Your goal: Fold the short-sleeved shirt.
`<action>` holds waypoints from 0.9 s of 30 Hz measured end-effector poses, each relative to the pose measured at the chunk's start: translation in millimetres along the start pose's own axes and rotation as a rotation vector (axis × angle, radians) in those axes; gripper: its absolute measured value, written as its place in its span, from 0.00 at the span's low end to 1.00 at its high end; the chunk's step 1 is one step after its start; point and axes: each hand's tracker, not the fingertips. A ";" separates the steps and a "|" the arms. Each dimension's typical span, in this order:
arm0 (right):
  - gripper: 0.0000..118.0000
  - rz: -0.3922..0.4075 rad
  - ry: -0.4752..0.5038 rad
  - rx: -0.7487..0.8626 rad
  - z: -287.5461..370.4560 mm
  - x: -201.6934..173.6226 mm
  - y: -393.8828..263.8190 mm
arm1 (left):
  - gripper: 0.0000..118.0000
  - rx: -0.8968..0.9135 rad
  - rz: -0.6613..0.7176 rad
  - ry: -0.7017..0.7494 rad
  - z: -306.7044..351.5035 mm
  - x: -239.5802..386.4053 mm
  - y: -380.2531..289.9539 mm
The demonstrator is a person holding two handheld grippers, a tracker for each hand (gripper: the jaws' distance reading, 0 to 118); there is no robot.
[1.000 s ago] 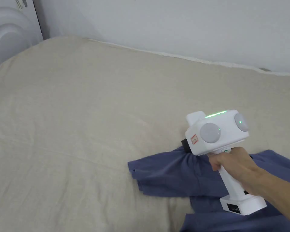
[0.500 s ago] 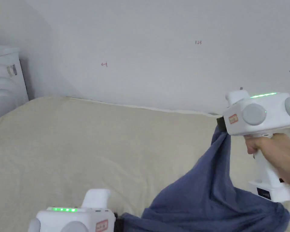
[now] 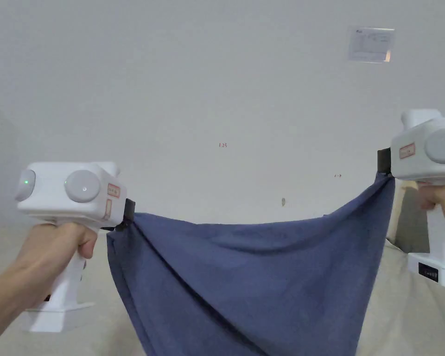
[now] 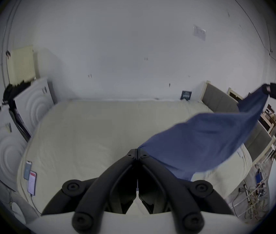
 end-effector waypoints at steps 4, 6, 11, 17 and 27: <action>0.03 -0.044 -0.007 0.038 12.4 11.0 11.1 | 0.00 0.051 -0.010 0.042 29.6 4.5 31.8; 0.03 -0.063 -0.001 0.044 13.4 16.9 17.5 | 0.00 0.067 0.001 0.060 42.7 4.0 45.6; 0.03 -0.101 0.006 0.075 17.3 25.9 30.5 | 0.00 0.114 0.001 0.111 70.5 -2.0 71.4; 0.03 -0.114 -0.004 0.081 11.4 32.4 39.4 | 0.00 0.131 0.034 0.166 74.3 -23.5 85.3; 0.03 -0.076 0.011 0.092 -6.2 20.5 62.4 | 0.00 0.135 0.080 0.190 55.9 -37.8 109.7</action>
